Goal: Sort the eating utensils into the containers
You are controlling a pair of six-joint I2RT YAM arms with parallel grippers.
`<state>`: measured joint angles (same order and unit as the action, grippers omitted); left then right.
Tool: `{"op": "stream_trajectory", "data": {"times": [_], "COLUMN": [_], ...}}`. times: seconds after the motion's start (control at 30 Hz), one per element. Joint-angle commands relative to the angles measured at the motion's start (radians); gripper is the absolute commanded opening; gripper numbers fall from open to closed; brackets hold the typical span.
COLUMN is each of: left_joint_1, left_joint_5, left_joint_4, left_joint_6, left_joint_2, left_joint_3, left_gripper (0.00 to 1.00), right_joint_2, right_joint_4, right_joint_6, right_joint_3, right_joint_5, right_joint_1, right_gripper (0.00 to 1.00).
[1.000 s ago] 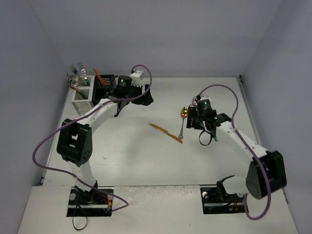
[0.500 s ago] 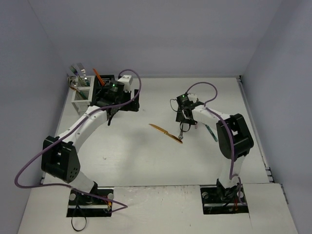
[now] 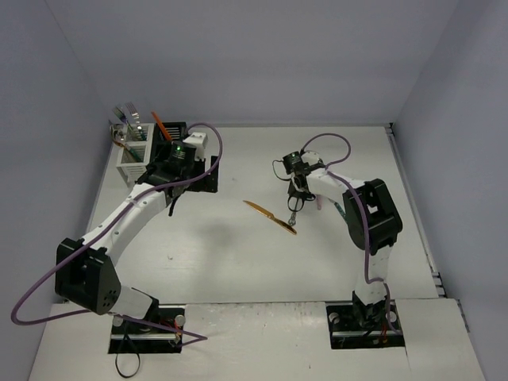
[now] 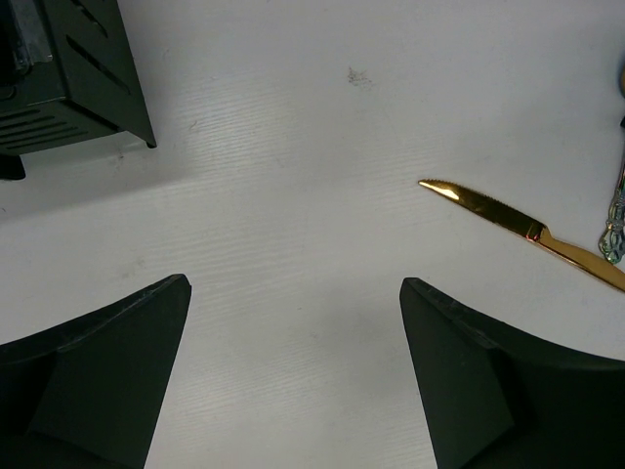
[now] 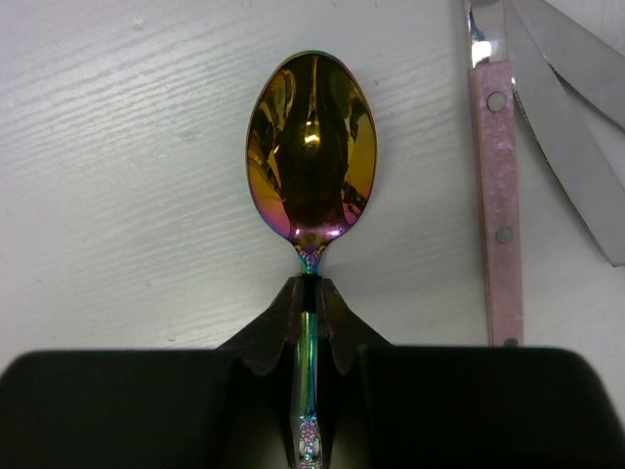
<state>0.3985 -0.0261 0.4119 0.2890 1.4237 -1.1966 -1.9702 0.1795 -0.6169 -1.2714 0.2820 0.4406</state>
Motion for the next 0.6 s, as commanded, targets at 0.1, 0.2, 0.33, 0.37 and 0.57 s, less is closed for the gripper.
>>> {"op": "stream_trajectory", "data": {"times": [0.1,0.2,0.33,0.37,0.57], "left_joint_1": [0.005,0.005,0.005,0.005,0.005], "left_joint_5": [-0.028,-0.072,-0.140,-0.165,-0.298], "left_joint_4": [-0.036,-0.046,-0.078,-0.083,-0.186], "left_joint_6": [0.018,0.021,0.035,0.040,0.102], "left_joint_2": [-0.057,-0.061,-0.057,-0.055,-0.028], "left_joint_3": [0.004,0.004,-0.015,-0.026,-0.069], "left_gripper": [0.87,0.87,0.87,0.87,0.87], "right_joint_2": [-0.041,-0.025,0.037,0.069,0.254], "right_joint_4": [0.035,0.027,-0.020,-0.034,-0.159], "right_joint_6": [0.050,0.148,0.304,0.333,0.534], "right_joint_3": [-0.069,-0.115,-0.140,-0.134,-0.057], "right_joint_5": [0.002,0.007,-0.034,-0.051,-0.259], "right_joint_1": [0.003,0.003,0.006,0.010,0.054], "right_gripper": [0.00,0.00,0.00,0.00,0.00]}}
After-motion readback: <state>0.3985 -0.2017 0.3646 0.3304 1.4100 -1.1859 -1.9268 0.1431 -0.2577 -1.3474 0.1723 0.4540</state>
